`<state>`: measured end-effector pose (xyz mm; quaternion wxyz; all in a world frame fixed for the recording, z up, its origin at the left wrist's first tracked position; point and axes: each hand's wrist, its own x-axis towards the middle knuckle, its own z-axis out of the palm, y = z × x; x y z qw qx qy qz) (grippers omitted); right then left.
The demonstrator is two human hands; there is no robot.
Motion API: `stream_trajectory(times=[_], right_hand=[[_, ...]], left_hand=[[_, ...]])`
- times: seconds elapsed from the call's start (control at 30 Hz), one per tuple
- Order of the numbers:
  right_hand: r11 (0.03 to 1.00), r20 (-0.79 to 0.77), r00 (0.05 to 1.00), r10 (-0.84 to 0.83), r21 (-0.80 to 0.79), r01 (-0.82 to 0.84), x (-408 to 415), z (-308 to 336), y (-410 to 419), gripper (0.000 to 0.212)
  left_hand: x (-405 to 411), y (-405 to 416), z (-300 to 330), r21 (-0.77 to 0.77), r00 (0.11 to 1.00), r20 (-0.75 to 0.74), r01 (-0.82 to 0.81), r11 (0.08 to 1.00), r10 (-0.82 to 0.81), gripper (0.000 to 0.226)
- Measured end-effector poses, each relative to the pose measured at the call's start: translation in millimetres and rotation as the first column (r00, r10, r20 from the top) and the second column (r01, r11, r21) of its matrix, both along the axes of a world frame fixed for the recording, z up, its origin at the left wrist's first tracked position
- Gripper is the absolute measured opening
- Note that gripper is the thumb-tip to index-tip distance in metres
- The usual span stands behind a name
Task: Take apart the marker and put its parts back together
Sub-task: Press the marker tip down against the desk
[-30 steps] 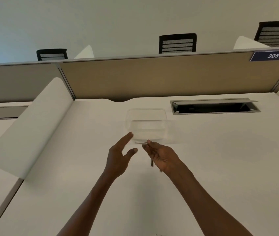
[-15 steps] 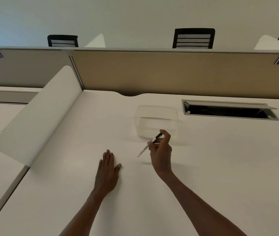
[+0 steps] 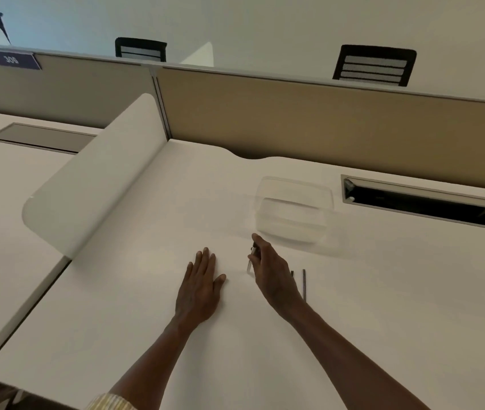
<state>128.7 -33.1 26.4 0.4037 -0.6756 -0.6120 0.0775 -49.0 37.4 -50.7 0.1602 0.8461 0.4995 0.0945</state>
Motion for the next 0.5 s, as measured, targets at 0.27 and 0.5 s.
stream_trajectory(times=[0.27,0.5], right_hand=[[0.995,-0.105,0.993,-0.052,-0.089,0.043,-3.3,11.5,-3.8,0.05],[1.0,-0.052,0.998,-0.016,-0.022,0.015,-6.4,18.7,-3.5,0.05]], left_hand=[[-0.1,-1.1,-0.1,-0.015,1.0,-0.003,-0.004,1.0,0.004,0.077],[-0.2,-0.7,0.6,-0.017,1.0,-0.008,-0.001,1.0,0.001,0.079]])
